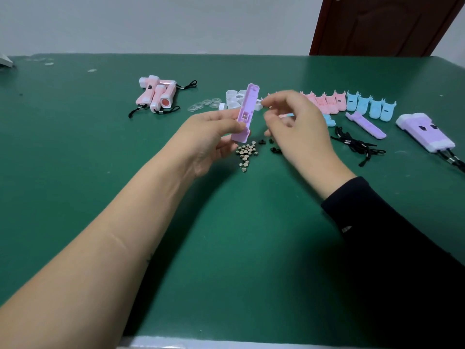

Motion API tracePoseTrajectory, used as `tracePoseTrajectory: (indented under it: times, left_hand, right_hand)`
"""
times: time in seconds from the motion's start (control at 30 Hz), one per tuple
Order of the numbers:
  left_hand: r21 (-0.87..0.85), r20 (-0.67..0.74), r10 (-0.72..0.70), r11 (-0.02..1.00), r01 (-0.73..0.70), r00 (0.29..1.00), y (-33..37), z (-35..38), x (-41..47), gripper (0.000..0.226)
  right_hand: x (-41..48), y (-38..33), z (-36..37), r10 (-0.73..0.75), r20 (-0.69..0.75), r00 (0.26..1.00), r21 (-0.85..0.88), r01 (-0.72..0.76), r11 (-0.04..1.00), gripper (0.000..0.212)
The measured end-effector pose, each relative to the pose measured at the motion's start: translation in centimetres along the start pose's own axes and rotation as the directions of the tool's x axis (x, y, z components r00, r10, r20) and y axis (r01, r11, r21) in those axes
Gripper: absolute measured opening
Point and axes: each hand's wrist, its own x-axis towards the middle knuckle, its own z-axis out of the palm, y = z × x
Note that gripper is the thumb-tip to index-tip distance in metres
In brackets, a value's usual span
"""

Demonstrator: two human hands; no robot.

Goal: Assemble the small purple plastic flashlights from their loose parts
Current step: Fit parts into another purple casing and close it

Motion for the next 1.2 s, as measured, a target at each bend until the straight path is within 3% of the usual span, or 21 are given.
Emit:
tracePoseTrajectory:
  times: [0.2,0.5,0.57,0.63,0.67,0.7,0.77,0.83,0.93,0.97,1.03,1.1,1.2]
  left_hand:
    - [0.143,-0.01,0.063,0.988,-0.061,0.998,-0.1,0.3,-0.4,0.022]
    - [0.273,-0.057,0.179,0.949,-0.157,0.982,-0.5,0.2,-0.1,0.022]
    - [0.311,-0.076,0.233,0.929,-0.198,0.97,-0.5,0.2,-0.1,0.023]
    - [0.442,-0.094,0.352,0.853,-0.278,0.931,-0.4,0.5,-0.2,0.026]
    - [0.544,-0.075,0.44,0.77,-0.333,0.895,-0.4,0.6,-0.4,0.028]
    - [0.647,-0.026,0.522,0.659,-0.383,0.852,-0.4,0.8,-0.6,0.03]
    - [0.801,0.116,0.625,0.4,-0.445,0.772,-0.7,0.9,-0.9,0.031]
    - [0.872,0.209,0.646,0.217,-0.439,0.734,-1.0,1.0,-0.9,0.033]
    - [0.897,0.297,0.674,0.046,-0.44,0.677,-1.1,0.9,-0.9,0.034]
    - [0.896,0.299,0.68,0.041,-0.441,0.67,-1.1,0.8,-0.8,0.034]
    - [0.887,0.222,0.667,0.164,-0.431,0.711,-1.1,0.7,-0.6,0.032]
    - [0.817,0.085,0.612,0.41,-0.406,0.787,-1.0,0.7,-0.4,0.032]
    - [0.563,-0.094,0.448,0.76,-0.324,0.889,-0.6,0.3,-0.2,0.031]
  right_hand:
    - [-0.6,-0.1,0.1,-0.175,0.104,0.979,-0.216,0.194,0.957,0.018]
    - [-0.8,-0.1,0.4,-0.2,0.085,0.976,-0.273,0.216,0.938,0.022]
    - [-0.9,-0.2,0.8,-0.138,0.049,0.989,-0.203,0.145,0.968,0.023]
    - [-0.8,-0.4,1.2,0.137,0.027,0.99,0.177,-0.139,0.974,0.021]
    - [-0.7,-0.6,1.5,0.311,0.114,0.943,0.445,-0.329,0.833,0.02]
    - [-0.7,-0.8,1.6,0.421,0.243,0.874,0.641,-0.47,0.607,0.021]
    - [-0.6,-0.9,1.5,0.47,0.433,0.769,0.79,-0.575,0.212,0.023]
    - [-0.7,-1.2,1.2,0.463,0.507,0.727,0.809,-0.587,0.036,0.025]
    - [-0.8,-1.6,1.0,0.457,0.542,0.705,0.814,-0.576,-0.076,0.027]
    - [-0.7,-1.6,1.0,0.461,0.553,0.694,0.812,-0.573,-0.11,0.029]
    - [-0.7,-1.5,0.9,0.466,0.568,0.678,0.801,-0.585,-0.126,0.034]
    - [-0.8,-1.5,0.7,0.484,0.572,0.662,0.79,-0.604,-0.108,0.037]
    - [-0.5,-1.6,0.0,0.527,0.557,0.641,0.783,-0.618,-0.076,0.043]
